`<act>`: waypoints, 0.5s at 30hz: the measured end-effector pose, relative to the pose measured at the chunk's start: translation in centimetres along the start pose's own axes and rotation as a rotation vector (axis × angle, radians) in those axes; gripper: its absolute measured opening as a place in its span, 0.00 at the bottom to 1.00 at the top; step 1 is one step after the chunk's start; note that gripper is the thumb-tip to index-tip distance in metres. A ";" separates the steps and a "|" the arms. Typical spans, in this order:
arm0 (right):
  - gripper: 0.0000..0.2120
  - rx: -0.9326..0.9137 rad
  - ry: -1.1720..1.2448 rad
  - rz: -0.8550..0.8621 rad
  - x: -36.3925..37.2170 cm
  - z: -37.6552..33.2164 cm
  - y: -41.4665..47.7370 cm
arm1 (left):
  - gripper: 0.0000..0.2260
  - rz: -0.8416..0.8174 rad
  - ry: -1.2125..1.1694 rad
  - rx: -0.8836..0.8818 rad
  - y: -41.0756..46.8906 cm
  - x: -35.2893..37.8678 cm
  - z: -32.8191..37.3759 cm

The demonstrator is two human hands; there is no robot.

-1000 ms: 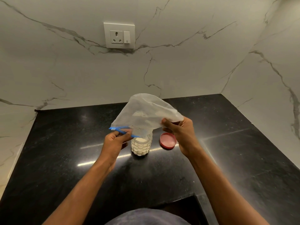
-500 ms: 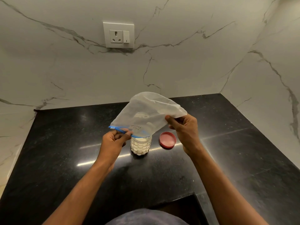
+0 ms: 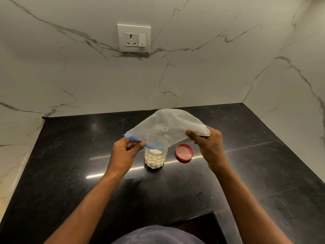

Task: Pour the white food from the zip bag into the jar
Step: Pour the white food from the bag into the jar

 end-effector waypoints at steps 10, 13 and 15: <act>0.04 0.065 0.021 -0.053 2.7 1.6 -0.4 | 0.08 -0.021 -0.063 0.008 -0.2 1.2 0.3; 0.05 0.040 0.056 0.040 0.7 1.2 0.3 | 0.08 0.060 -0.084 0.013 0.3 -0.6 0.1; 0.06 0.035 0.057 0.038 0.6 1.2 0.3 | 0.07 0.064 -0.082 0.015 0.4 -1.0 0.1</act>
Point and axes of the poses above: each hand's wrist, its own y-axis towards the middle knuckle, its own x-axis out of the palm, z = x × y, the point moved 10 cm from there along y, towards the middle knuckle, and after that the axes turned 2 degrees about y, right-handed, at the moved point
